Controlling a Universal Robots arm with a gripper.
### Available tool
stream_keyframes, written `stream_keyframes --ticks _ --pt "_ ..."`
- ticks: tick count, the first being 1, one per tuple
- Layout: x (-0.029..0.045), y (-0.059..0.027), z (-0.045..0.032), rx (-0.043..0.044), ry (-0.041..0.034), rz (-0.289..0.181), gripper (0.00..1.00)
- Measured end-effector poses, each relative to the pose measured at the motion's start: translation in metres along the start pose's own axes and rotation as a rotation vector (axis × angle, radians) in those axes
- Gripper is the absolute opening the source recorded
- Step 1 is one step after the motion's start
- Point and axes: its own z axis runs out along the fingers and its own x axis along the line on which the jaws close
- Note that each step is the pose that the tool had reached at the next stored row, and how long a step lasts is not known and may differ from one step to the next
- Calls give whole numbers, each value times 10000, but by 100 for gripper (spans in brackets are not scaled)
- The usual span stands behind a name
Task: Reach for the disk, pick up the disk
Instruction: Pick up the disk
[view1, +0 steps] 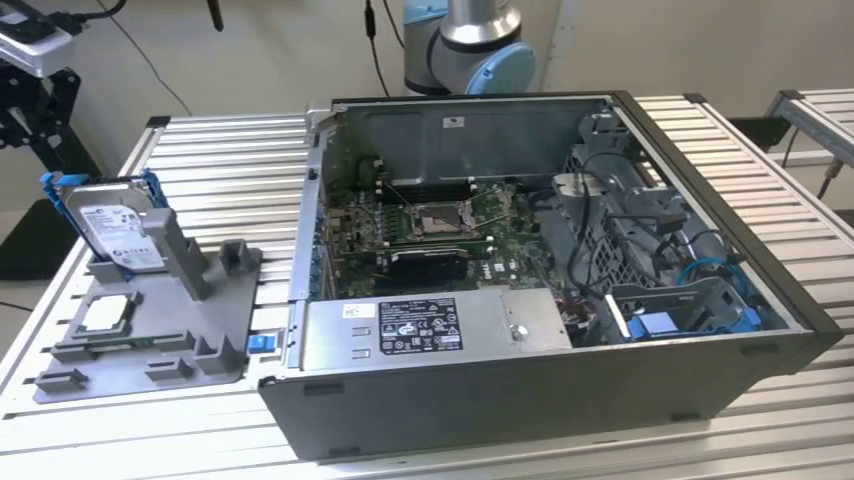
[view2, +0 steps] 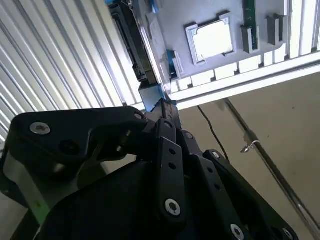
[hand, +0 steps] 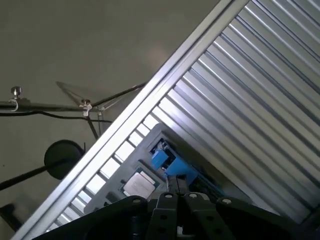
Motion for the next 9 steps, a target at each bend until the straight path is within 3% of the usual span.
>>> stream_keyframes --ticks 9 --pt "0 0 0 0 62 -1616 0"
